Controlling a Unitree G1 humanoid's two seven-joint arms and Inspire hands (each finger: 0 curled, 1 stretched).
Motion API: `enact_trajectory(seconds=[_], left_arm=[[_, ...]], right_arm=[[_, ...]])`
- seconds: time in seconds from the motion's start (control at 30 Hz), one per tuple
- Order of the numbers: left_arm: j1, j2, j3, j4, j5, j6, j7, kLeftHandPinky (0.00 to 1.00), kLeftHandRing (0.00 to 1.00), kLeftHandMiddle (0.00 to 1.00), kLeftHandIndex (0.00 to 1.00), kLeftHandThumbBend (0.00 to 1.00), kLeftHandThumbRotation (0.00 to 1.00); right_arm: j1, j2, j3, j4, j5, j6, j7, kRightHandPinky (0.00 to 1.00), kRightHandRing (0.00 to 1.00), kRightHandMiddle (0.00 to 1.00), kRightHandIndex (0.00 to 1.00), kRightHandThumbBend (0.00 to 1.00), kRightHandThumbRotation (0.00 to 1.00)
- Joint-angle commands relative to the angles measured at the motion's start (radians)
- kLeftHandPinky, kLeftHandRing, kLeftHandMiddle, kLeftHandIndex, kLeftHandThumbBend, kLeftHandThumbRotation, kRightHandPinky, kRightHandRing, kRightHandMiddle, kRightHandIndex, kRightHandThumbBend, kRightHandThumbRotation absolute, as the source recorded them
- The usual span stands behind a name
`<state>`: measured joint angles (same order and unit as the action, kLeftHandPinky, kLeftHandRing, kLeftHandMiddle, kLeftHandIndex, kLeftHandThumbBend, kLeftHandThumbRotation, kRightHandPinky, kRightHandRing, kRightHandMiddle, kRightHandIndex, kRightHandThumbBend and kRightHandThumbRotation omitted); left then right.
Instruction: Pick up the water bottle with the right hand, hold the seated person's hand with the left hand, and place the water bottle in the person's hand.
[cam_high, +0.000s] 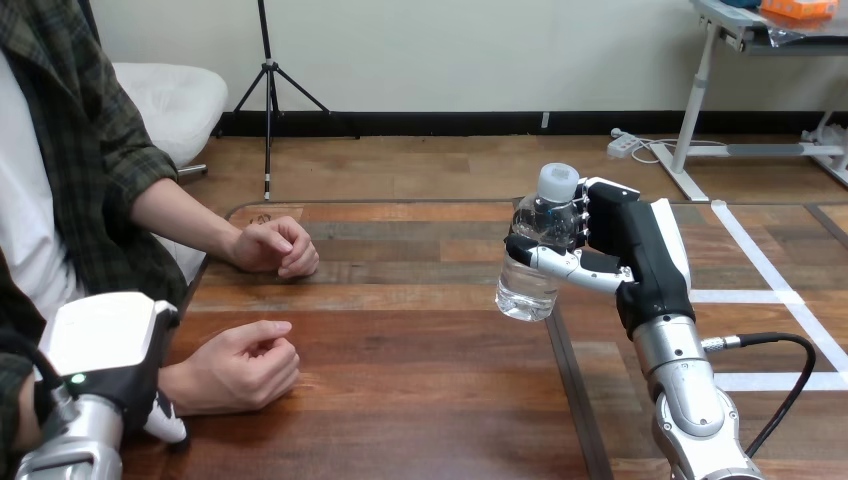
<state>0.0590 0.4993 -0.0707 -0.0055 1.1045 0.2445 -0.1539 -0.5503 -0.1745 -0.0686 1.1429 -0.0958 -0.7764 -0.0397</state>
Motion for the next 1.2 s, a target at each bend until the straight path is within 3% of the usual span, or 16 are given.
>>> enact_trajectory(seconds=[0.0,0.57,0.9,1.17], left_arm=[[-0.049,0.0,-0.053,0.062,-0.007,0.009,0.002,0.78,0.81,0.83,0.8,0.91,0.0],[-0.095,0.003,-0.108,0.14,-0.007,0.032,0.022,0.78,0.81,0.83,0.8,0.89,0.0],[-0.112,0.009,-0.138,0.139,-0.029,0.055,-0.063,0.77,0.8,0.81,0.78,0.86,0.0],[-0.12,0.029,-0.169,0.129,-0.021,0.059,-0.14,0.69,0.73,0.76,0.74,0.86,0.0]], right_arm=[[-0.053,-0.017,-0.009,-0.059,0.01,-0.024,0.0,0.37,0.42,0.48,0.49,0.73,0.0],[-0.053,-0.023,-0.007,-0.062,0.007,-0.025,-0.003,0.36,0.41,0.47,0.49,0.73,0.0],[-0.054,-0.025,-0.011,-0.061,0.015,-0.022,0.003,0.37,0.42,0.48,0.49,0.73,0.0],[-0.055,-0.021,-0.017,-0.063,0.03,-0.012,0.014,0.37,0.42,0.48,0.49,0.72,0.0]])
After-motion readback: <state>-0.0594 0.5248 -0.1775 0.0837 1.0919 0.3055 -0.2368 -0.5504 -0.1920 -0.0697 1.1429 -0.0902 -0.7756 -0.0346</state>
